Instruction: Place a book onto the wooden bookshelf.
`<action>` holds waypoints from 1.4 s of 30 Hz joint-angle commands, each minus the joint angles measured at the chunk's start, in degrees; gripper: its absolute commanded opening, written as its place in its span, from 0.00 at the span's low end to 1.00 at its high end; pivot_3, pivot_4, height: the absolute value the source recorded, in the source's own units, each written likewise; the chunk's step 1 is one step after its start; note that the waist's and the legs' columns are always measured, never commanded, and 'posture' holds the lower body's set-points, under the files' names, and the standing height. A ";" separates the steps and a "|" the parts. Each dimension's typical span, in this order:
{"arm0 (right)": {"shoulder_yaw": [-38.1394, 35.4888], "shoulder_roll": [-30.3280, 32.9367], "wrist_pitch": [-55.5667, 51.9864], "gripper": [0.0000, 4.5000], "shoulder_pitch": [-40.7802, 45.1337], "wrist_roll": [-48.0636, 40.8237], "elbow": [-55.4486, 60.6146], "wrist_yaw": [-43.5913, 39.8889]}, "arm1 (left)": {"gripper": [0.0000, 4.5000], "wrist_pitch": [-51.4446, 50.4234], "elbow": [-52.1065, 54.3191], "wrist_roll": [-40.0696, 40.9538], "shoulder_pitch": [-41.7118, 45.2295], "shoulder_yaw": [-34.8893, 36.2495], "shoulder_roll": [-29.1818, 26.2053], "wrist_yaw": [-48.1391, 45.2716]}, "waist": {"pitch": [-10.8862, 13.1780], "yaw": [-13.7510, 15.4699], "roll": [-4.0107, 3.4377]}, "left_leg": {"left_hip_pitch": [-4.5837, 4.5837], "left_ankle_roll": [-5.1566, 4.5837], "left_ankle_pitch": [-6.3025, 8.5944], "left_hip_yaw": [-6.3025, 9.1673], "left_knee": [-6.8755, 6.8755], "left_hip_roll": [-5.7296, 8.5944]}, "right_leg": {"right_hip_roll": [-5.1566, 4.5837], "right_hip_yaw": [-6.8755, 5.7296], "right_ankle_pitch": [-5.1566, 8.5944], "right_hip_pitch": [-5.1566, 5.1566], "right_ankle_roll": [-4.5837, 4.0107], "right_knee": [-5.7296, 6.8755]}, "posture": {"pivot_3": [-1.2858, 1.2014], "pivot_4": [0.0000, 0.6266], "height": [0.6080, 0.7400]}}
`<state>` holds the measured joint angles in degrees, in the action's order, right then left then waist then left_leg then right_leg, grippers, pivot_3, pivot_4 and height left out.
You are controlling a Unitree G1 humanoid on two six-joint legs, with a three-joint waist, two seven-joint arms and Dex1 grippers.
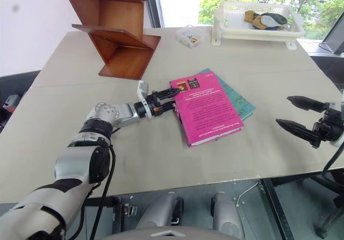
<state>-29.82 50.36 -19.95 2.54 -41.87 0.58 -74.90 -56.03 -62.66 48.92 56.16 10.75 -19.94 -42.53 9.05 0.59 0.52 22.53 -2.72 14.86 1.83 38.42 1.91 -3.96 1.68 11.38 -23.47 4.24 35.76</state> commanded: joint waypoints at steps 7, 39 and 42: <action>-2.90 1.24 -0.68 1.00 -1.17 -1.80 2.59 -0.15 | 0.97 0.84 -6.99 -11.53 1.75 -0.76 0.69 -7.98 | -0.02 0.03 0.00 | -0.03 0.00 0.00 0.01 0.00 0.00 | 0.00 -0.01 0.00 0.06 0.01 0.00 | 0.52 0.24 1.00; -4.16 9.14 -8.73 1.00 -4.83 -3.92 2.67 -8.86 | 0.00 0.22 -9.51 -18.99 5.49 8.52 4.99 -11.94 | -0.01 0.35 0.04 | 0.11 -0.06 0.04 0.28 0.01 0.09 | -0.11 -0.31 0.02 0.10 0.05 -0.10 | 0.52 0.24 1.00; -4.34 8.96 -8.52 1.00 -5.04 -3.71 2.75 -8.66 | 0.00 -3.10 -8.18 -16.78 6.99 11.04 3.86 -13.48 | 0.03 0.21 0.09 | 0.15 -0.06 0.04 0.29 0.00 0.09 | -0.11 -0.31 0.02 0.08 0.05 -0.11 | 0.52 0.24 1.00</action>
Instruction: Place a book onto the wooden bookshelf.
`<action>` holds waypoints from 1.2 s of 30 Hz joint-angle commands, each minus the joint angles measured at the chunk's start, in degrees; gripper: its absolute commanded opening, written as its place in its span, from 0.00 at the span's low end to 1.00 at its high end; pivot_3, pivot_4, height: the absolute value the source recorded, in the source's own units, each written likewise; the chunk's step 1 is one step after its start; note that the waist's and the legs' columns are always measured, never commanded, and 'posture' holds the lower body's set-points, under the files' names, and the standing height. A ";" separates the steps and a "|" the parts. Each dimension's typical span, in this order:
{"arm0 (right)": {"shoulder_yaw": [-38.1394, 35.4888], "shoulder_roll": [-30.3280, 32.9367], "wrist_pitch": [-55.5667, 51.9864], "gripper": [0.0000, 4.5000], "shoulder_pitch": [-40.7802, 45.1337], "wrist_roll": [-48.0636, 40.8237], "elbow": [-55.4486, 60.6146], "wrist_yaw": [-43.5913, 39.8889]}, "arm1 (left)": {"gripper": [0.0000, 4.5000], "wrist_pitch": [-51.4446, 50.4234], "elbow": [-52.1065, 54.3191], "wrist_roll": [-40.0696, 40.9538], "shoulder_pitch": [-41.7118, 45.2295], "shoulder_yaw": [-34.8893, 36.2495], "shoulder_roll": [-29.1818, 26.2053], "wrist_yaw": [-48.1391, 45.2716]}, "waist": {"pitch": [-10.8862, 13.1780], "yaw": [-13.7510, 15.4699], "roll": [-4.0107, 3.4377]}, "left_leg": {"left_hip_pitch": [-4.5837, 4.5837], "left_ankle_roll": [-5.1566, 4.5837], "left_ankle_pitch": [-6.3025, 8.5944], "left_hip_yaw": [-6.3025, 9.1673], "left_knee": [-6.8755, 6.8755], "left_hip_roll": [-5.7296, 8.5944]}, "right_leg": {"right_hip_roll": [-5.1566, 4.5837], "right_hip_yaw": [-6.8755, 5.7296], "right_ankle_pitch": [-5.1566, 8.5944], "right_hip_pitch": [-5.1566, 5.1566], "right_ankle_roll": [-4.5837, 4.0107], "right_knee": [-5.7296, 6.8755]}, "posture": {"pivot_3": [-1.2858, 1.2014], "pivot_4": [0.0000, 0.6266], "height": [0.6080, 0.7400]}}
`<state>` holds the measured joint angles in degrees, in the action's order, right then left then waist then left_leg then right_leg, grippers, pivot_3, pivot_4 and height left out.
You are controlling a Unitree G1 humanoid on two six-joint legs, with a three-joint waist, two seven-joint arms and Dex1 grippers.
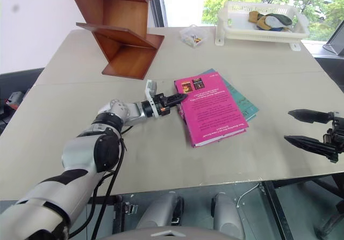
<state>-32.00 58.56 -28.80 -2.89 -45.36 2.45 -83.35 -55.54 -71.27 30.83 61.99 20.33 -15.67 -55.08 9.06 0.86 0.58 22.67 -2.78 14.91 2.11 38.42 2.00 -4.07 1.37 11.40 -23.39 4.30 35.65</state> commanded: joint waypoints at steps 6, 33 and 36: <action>-0.95 0.33 1.00 1.00 1.27 0.51 0.37 0.16 | 0.00 -10.75 4.31 4.60 2.67 4.84 -2.42 -2.13 | 0.15 -0.15 0.14 | 0.20 0.02 -0.01 -0.02 -0.05 -0.01 | 0.02 0.01 0.00 -0.22 0.00 0.00 | 0.52 0.24 1.00; 4.11 -2.48 6.93 1.00 13.88 4.19 -9.79 -0.07 | 0.00 35.26 54.70 -8.34 5.50 -13.55 -7.53 -3.92 | 0.61 -0.14 0.51 | 0.29 0.33 -0.15 -0.16 -0.18 -0.04 | -0.05 0.20 -0.03 -0.34 -0.04 -0.20 | 0.52 0.24 1.00; 5.21 -2.35 6.75 1.00 15.95 4.47 -11.75 -0.81 | 0.00 51.36 56.89 -17.60 5.01 -18.86 -11.89 -4.97 | 0.63 -0.16 0.48 | 0.22 0.33 -0.15 -0.23 -0.23 -0.05 | -0.04 0.26 -0.03 -0.33 -0.06 -0.19 | 0.52 0.24 1.00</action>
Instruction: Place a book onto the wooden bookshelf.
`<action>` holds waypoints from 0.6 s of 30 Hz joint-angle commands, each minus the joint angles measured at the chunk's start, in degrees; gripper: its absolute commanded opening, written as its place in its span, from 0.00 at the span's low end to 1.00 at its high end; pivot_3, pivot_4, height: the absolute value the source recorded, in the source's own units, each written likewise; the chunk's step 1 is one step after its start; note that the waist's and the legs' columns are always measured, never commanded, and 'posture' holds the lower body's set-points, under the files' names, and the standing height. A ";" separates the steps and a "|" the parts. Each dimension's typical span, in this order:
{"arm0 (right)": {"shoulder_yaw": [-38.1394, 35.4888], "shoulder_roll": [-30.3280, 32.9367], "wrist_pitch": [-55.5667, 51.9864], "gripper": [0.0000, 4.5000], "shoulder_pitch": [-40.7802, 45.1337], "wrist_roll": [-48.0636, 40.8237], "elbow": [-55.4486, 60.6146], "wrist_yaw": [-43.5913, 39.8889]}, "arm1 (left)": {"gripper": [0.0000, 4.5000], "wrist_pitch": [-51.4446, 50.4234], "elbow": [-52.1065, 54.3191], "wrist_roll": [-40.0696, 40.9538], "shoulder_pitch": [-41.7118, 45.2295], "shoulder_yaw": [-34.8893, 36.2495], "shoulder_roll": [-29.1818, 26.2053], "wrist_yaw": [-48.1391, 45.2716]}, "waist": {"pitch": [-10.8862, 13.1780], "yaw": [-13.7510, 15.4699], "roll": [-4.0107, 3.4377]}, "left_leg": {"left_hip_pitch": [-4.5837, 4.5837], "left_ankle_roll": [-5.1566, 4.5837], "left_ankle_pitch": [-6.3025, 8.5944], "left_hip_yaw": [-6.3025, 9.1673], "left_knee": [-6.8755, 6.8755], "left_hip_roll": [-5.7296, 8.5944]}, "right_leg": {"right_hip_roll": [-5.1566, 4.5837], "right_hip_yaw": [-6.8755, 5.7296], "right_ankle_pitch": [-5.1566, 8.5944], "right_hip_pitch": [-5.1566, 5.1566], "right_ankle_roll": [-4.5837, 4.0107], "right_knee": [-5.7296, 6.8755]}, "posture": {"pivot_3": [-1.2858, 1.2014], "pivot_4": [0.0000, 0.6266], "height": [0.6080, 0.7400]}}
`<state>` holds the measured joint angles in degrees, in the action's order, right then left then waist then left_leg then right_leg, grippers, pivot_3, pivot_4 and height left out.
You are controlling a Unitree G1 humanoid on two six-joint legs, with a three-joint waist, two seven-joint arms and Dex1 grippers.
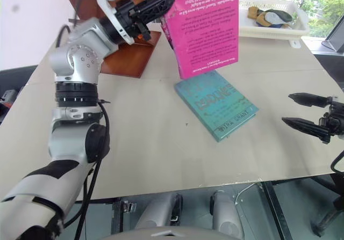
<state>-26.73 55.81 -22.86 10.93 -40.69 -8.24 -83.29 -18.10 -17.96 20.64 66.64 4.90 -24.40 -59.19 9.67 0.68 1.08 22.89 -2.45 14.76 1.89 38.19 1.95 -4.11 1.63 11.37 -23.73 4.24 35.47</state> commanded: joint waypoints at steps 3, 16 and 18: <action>1.33 0.98 1.37 1.00 4.91 0.59 -4.65 -2.25 | 0.00 24.36 4.29 -15.28 0.22 -6.38 -7.03 2.00 | 0.02 0.03 -0.03 | -0.01 -0.03 0.01 -0.01 0.01 -0.01 | 0.00 0.00 -0.01 0.01 -0.01 0.01 | 0.52 0.24 1.00; 10.83 -0.06 5.02 1.00 22.20 6.16 -19.23 -8.19 | 0.00 43.52 2.78 -39.82 -2.45 -9.54 -27.88 12.06 | 0.12 -0.47 -0.15 | 0.02 -0.31 0.15 -0.07 0.04 -0.01 | 0.09 -0.01 0.00 -0.04 0.00 0.02 | 0.52 0.24 1.00; 11.93 -0.36 5.67 1.00 24.16 6.91 -21.02 -8.90 | 0.00 44.70 1.64 -42.17 -2.32 -9.92 -29.90 13.71 | 0.14 -0.33 -0.15 | 0.03 -0.35 0.17 -0.05 0.08 -0.01 | 0.09 -0.05 0.00 -0.03 0.00 0.04 | 0.52 0.24 1.00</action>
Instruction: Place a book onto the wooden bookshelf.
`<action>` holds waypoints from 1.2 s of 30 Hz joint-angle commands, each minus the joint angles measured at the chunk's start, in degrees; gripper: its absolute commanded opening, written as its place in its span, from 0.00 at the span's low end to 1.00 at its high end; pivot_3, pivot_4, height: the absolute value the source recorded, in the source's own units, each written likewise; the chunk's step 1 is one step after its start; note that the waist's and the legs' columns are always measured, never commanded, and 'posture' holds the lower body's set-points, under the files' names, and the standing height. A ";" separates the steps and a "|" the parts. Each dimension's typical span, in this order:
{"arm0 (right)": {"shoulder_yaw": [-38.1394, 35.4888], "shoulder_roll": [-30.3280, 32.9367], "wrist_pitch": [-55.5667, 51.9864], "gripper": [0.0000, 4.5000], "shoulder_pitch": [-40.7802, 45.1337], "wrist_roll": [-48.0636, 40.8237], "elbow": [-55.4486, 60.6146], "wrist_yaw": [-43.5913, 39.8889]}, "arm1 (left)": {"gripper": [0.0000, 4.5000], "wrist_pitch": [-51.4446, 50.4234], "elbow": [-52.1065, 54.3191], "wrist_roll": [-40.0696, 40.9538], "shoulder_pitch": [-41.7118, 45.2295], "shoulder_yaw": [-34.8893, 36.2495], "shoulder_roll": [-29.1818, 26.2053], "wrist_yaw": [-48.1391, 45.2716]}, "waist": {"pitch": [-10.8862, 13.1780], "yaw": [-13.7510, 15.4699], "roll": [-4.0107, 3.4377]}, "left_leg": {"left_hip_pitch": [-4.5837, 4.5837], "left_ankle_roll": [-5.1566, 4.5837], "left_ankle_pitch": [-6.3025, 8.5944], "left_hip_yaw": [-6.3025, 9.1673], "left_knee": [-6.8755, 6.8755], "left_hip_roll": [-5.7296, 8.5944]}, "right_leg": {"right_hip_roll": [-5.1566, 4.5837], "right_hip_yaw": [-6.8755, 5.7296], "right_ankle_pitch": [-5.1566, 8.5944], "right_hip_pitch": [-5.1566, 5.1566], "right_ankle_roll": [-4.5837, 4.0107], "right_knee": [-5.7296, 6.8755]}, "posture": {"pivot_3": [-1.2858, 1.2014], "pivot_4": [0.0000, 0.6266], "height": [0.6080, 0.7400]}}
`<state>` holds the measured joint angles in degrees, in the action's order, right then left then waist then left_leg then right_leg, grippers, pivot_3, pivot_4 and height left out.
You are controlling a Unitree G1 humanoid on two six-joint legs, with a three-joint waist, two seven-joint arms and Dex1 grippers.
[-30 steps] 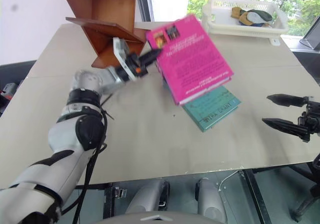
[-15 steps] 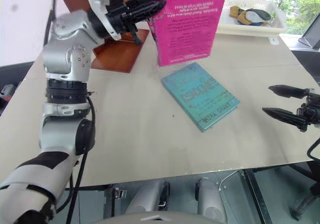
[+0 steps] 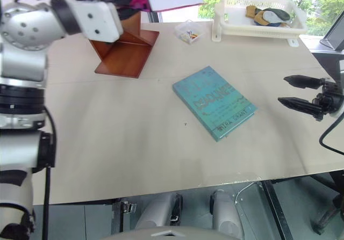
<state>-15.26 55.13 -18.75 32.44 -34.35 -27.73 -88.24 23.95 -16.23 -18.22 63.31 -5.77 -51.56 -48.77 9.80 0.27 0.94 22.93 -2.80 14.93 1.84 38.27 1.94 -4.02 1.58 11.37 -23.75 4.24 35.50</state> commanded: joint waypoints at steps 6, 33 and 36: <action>2.04 -0.57 2.09 1.00 5.31 -0.15 -3.75 -4.26 | 0.00 6.45 -7.27 -8.51 1.91 -1.09 -6.44 7.07 | 0.01 0.45 -0.01 | 0.02 -0.05 0.02 0.02 0.03 0.03 | -0.01 -0.05 0.00 0.03 0.00 0.01 | 0.52 0.24 1.00; -5.02 -4.63 -7.92 1.00 4.11 -12.31 8.78 0.11 | 0.00 17.97 -49.17 -23.74 19.40 -18.30 -3.64 19.83 | 0.03 -2.34 0.01 | -0.04 -0.10 0.04 0.00 0.10 0.00 | 0.06 -0.04 0.01 -0.01 0.03 0.37 | 0.52 0.24 1.00; -5.42 -4.86 -8.78 1.00 4.04 -13.08 10.07 0.59 | 0.00 17.57 -50.87 -23.94 20.50 -18.86 -3.05 20.45 | 0.03 -2.47 0.01 | -0.03 -0.10 0.04 -0.01 0.10 0.00 | 0.05 -0.02 0.01 -0.02 0.03 0.36 | 0.52 0.24 1.00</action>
<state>-18.65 50.09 -27.20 36.05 -45.81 -19.85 -87.28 42.94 -65.56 -41.51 82.36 -24.84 -53.33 -28.72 9.84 -2.20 0.95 22.89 -2.90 14.97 1.83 38.37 1.94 -3.97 1.57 11.38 -23.77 4.27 35.87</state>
